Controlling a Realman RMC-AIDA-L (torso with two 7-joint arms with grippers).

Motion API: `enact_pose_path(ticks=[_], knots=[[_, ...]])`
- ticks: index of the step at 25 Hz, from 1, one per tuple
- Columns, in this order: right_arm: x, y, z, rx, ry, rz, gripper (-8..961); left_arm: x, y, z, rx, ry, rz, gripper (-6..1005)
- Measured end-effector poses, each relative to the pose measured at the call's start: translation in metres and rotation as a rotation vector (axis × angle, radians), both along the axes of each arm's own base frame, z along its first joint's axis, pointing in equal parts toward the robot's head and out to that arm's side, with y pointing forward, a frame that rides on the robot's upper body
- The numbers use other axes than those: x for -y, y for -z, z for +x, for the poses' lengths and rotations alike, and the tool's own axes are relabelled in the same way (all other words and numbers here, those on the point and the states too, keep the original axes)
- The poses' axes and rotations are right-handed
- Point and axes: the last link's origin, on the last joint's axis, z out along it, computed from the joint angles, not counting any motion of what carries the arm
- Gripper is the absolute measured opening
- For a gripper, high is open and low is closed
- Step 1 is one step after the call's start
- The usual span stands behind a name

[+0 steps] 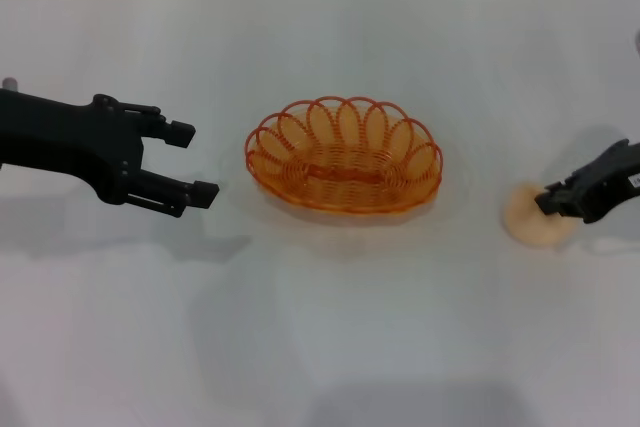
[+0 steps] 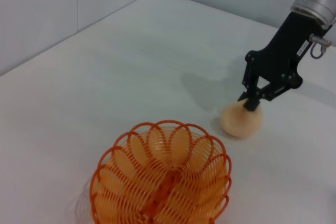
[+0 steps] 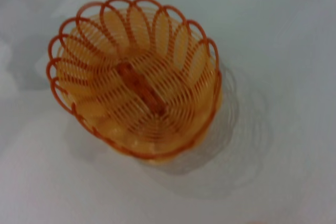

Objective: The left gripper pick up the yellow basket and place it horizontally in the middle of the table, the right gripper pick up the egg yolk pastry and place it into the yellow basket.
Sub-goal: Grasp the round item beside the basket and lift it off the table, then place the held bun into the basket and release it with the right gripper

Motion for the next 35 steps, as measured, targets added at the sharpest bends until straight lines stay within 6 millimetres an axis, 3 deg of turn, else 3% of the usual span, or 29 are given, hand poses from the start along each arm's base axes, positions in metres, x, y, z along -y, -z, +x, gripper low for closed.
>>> enact_pose_path(ticks=[8, 9, 20, 27, 35], knots=[[-0.008, 0.006, -0.026, -0.039, -0.073, 0.001, 62, 0.002, 0.0, -0.002, 0.001, 0.012, 0.001, 879], [-0.012, 0.009, -0.042, -0.048, -0.113, -0.005, 54, 0.003, 0.0, -0.003, 0.001, 0.014, 0.0, 879], [-0.017, 0.008, -0.08, -0.069, -0.218, 0.011, 35, 0.005, 0.0, -0.006, 0.0, 0.015, -0.001, 880], [-0.024, 0.028, -0.097, -0.078, -0.296, 0.012, 33, 0.005, 0.0, -0.005, 0.001, 0.021, 0.001, 879], [-0.029, 0.054, -0.104, -0.06, -0.343, -0.007, 32, 0.004, 0.002, -0.002, 0.004, 0.027, -0.002, 880]])
